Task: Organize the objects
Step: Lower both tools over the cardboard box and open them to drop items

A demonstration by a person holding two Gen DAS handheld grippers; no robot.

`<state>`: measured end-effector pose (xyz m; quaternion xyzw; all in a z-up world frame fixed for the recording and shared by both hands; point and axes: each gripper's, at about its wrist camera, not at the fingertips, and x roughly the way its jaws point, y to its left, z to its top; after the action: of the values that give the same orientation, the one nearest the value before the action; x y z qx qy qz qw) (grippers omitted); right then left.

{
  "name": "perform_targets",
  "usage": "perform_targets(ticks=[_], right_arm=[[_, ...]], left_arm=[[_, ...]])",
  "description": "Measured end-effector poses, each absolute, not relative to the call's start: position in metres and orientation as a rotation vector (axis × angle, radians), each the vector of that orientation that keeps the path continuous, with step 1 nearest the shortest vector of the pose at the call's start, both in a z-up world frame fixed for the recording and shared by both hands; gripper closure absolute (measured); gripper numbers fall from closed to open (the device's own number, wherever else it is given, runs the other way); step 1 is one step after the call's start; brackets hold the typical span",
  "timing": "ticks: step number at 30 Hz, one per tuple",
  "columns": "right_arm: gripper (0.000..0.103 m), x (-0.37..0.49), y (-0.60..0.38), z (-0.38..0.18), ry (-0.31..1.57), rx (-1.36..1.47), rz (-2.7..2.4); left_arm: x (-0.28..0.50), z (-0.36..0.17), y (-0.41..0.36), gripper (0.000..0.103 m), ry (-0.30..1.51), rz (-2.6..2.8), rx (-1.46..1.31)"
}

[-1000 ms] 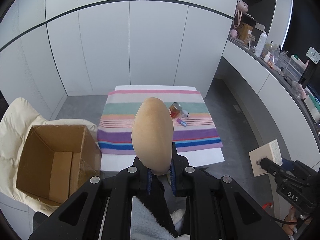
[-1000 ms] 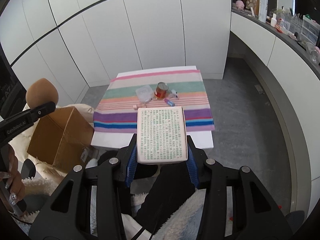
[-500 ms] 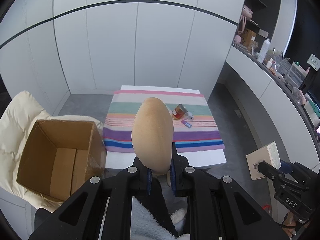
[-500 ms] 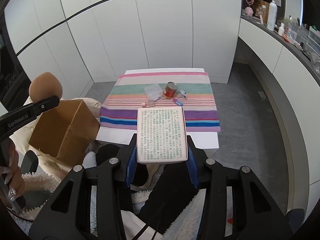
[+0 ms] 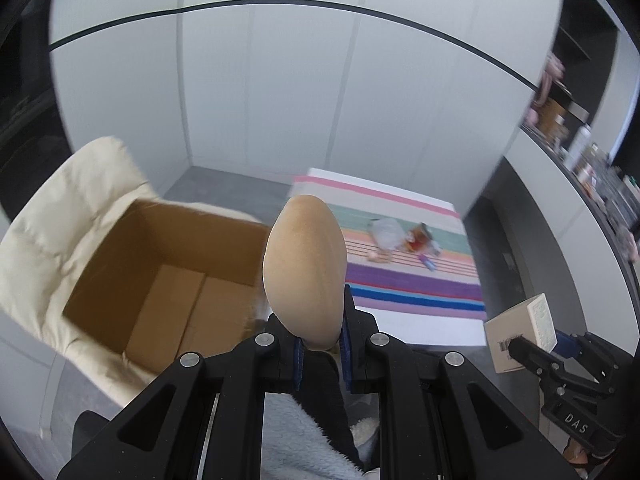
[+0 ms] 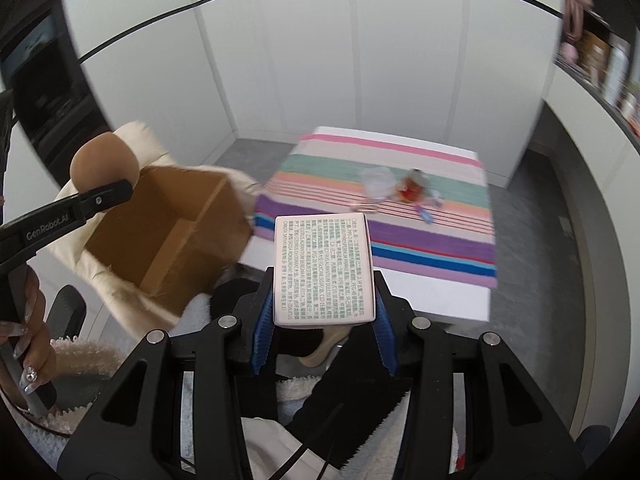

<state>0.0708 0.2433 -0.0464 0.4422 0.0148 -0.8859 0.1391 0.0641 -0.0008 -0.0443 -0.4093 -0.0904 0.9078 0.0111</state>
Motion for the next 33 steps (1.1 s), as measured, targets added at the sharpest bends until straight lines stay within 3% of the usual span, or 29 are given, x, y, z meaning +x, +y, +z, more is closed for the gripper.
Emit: perform_targets(ticks=[16, 33], right_arm=[[0.058, 0.071, 0.085, -0.061, 0.276, 1.167, -2.206], [0.058, 0.003, -0.015, -0.104, 0.424, 1.231, -2.067]], left_arm=[[0.113, -0.063, -0.13, 0.088, -0.533, 3.11, -1.375], [0.054, -0.126, -0.186, 0.088, -0.703, 3.063, -1.586]])
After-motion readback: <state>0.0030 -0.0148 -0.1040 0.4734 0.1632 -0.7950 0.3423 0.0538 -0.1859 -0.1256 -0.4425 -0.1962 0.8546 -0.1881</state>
